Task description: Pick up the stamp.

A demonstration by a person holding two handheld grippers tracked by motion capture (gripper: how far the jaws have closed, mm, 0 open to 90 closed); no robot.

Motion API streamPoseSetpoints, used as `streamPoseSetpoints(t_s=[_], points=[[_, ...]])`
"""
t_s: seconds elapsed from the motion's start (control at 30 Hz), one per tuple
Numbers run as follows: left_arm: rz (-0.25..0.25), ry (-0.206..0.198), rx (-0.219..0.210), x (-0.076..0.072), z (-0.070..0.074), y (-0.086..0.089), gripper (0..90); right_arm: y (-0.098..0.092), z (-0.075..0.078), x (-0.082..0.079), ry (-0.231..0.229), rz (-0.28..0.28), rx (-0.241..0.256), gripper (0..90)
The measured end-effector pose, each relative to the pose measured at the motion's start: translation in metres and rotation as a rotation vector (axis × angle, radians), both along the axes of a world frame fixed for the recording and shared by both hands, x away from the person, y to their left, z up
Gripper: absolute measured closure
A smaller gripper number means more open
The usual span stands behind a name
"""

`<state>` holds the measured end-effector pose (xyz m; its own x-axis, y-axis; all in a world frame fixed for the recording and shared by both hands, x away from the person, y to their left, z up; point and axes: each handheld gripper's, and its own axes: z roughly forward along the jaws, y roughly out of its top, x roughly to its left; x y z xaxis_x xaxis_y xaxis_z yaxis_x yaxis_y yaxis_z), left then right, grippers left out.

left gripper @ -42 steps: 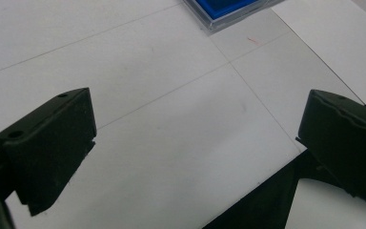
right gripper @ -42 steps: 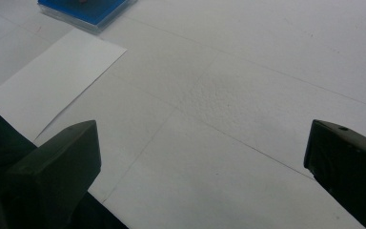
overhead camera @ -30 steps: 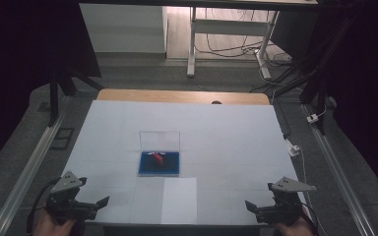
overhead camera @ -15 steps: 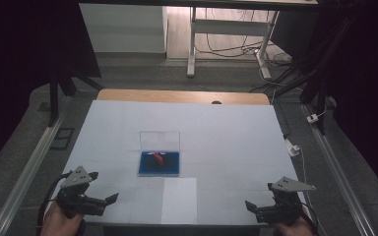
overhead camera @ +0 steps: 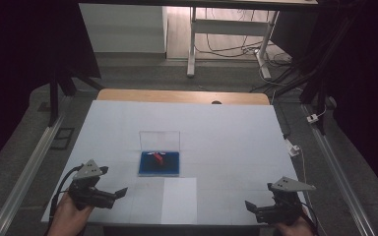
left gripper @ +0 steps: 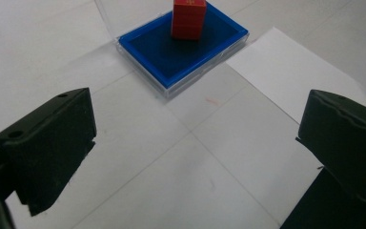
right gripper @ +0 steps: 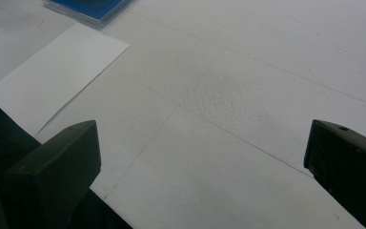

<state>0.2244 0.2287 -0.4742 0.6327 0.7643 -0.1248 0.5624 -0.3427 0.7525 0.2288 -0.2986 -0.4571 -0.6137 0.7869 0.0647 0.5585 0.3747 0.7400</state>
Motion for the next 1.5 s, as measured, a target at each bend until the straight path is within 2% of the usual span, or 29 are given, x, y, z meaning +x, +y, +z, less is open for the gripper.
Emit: streamPoseSetpoints(t_s=[0.5, 0.57, 0.7, 0.83, 1.07, 1.17, 1.27, 1.37, 1.5], points=[[-0.048, 0.010, 0.049, 0.033, -0.002, -0.023, 0.0, 0.000, 0.000, 0.000, 0.001, 0.005, -0.004, 0.0], [-0.058, 0.001, 0.063, 0.038, 0.000, -0.026, 0.0, 0.000, 0.000, 0.000, -0.001, 0.002, 0.001, 0.0], [-0.070, -0.004, 0.052, 0.047, 0.002, -0.033, 0.0, -0.001, 0.000, 0.000, 0.001, 0.002, 0.006, 0.0], [-0.080, 0.000, 0.081, 0.056, 0.000, -0.042, 0.0, 0.000, 0.000, 0.000, -0.001, 0.006, 0.001, 0.0], [-0.097, 0.000, 0.070, 0.074, -0.001, -0.057, 0.1, -0.001, 0.000, 0.000, -0.001, 0.003, 0.007, 0.0], [-0.118, -0.004, 0.085, 0.081, -0.001, -0.065, 0.1, 0.000, 0.000, 0.000, 0.001, 0.005, 0.008, 0.0], [-0.107, 0.005, 0.105, 0.088, -0.004, -0.071, 0.1, 0.000, 0.000, 0.000, 0.001, 0.007, 0.003, 0.0], [-0.101, 0.026, 0.085, 0.096, -0.006, -0.075, 0.1, 0.000, 0.000, 0.001, 0.003, 0.008, 0.006, 0.0], [-0.104, 0.046, 0.113, 0.106, -0.012, -0.085, 0.1, 0.000, 0.000, 0.001, 0.004, 0.009, 0.007, 0.0]])
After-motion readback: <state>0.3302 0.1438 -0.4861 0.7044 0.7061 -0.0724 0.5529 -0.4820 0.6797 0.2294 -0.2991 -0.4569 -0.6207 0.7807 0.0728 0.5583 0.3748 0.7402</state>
